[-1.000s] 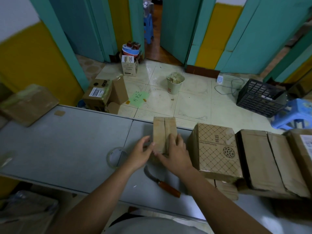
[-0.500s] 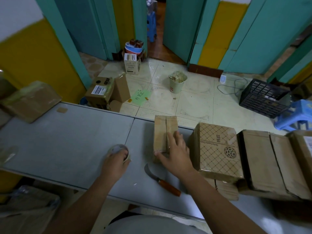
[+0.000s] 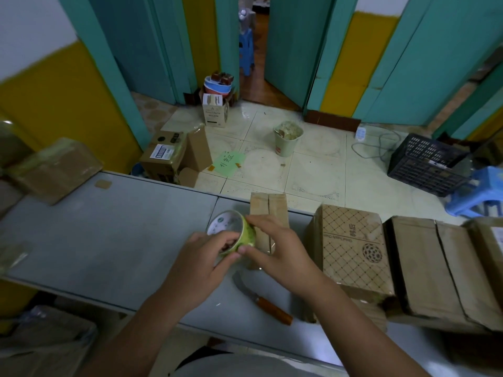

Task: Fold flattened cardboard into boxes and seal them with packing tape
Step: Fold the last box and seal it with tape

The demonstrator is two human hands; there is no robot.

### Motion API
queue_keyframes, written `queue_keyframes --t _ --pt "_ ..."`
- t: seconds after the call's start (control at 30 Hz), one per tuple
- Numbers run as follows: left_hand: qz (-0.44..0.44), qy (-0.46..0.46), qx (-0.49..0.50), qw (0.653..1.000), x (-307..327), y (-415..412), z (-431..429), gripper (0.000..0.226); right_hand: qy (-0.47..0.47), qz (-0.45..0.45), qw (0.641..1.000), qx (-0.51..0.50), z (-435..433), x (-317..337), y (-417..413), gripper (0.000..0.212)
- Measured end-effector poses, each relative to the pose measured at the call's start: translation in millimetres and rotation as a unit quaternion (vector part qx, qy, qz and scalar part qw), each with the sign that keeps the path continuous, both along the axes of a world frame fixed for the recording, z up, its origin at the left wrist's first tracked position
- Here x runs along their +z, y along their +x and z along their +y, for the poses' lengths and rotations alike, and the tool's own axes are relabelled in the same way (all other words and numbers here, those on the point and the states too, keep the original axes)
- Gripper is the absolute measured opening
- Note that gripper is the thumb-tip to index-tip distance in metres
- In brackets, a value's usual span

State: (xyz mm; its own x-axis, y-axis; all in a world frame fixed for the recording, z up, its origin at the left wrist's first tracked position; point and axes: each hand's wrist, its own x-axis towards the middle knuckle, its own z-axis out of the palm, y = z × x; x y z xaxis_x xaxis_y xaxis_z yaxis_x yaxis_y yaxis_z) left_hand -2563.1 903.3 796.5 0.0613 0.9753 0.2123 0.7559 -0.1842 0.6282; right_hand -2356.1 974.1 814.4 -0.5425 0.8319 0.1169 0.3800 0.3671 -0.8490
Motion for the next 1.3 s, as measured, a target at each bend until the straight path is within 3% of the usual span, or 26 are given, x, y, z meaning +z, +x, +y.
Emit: queue_keyframes --t 0.1,0.2,0.57,0.67,0.77,0.87,0.97,1.07,1.3 --pt "-0.008 -0.003 -0.007 1.000 11 7 2 0.036 0.058 0.035 0.996 -0.060 -4 4 6 0.039" --pt "-0.012 -0.005 -0.009 1.000 15 13 2 0.035 0.077 0.041 0.991 -0.099 -11 2 6 0.034" --pt "-0.083 -0.045 -0.049 0.994 19 15 -2 0.057 -0.032 0.120 0.981 -0.148 -13 2 14 0.014" --pt "-0.105 -0.078 -0.065 0.989 16 14 -2 0.048 -0.048 0.098 0.982 -0.153 -16 1 16 0.012" --pt "-0.094 -0.081 -0.121 0.985 11 9 2 0.022 -0.082 0.094 0.980 -0.157 -13 3 20 0.012" --pt "-0.116 -0.104 -0.126 0.980 7 8 7 0.027 -0.101 0.078 0.981 -0.144 -10 7 25 0.012" --pt "-0.086 -0.112 -0.103 0.985 6 6 14 0.034 -0.134 0.090 0.976 -0.144 -9 12 32 0.012" --pt "-0.082 -0.182 -0.066 0.978 6 -2 23 0.045 -0.165 0.107 0.970 -0.141 -11 16 42 0.011" --pt "0.006 -0.219 -0.007 0.976 7 2 35 0.070 -0.248 0.187 0.930 -0.197 -17 -2 51 0.014"
